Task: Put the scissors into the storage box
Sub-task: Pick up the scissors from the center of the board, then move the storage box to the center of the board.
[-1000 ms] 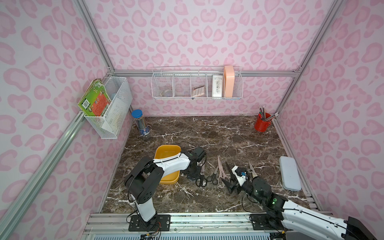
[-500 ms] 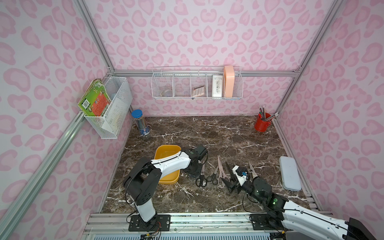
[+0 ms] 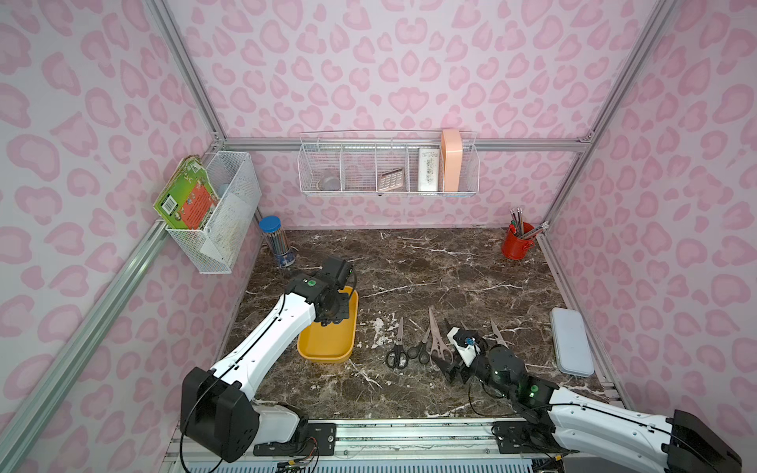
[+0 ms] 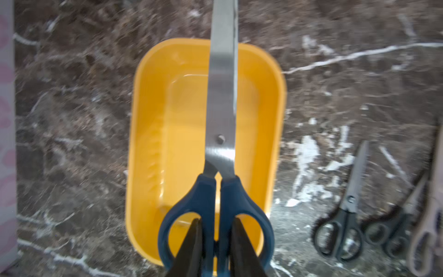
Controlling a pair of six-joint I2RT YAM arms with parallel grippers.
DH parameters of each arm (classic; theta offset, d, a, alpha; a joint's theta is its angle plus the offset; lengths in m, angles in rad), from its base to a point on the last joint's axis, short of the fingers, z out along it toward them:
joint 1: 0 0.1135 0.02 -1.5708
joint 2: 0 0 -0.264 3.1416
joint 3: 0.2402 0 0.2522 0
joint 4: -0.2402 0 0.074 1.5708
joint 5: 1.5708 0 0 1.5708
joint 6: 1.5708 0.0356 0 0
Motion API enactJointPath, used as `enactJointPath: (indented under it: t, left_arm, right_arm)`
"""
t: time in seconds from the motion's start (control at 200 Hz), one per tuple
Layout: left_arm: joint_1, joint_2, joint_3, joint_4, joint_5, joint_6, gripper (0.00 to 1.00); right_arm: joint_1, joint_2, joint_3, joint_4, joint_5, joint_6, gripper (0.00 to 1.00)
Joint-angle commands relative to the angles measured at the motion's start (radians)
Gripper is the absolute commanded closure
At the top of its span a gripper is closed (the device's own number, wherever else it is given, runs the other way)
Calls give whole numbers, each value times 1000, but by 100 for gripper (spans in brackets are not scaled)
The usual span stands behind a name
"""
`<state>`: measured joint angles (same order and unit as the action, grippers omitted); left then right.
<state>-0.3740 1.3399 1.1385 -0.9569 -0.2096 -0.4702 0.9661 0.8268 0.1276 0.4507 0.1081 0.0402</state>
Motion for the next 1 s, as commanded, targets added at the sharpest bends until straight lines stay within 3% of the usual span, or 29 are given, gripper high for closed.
enactJointPath:
  t: [0.0, 0.105, 0.32, 0.48, 0.995]
  left_arm:
    - [55, -4, -79, 13, 99, 63, 100]
    - [62, 18, -166, 128, 208, 84, 100]
    - [58, 86, -227, 240, 210, 81, 100]
    - [14, 181, -204, 263, 190, 102, 100]
    - [-158, 355, -114, 309, 142, -20, 100]
  right_arm:
    - [11, 5, 7, 23, 19, -10, 4]
    - [11, -13, -1, 26, 30, -10, 4]
    - [11, -65, -22, 30, 40, -10, 3]
    - [11, -86, -31, 33, 45, -10, 3]
    - [12, -96, -34, 34, 55, -8, 3]
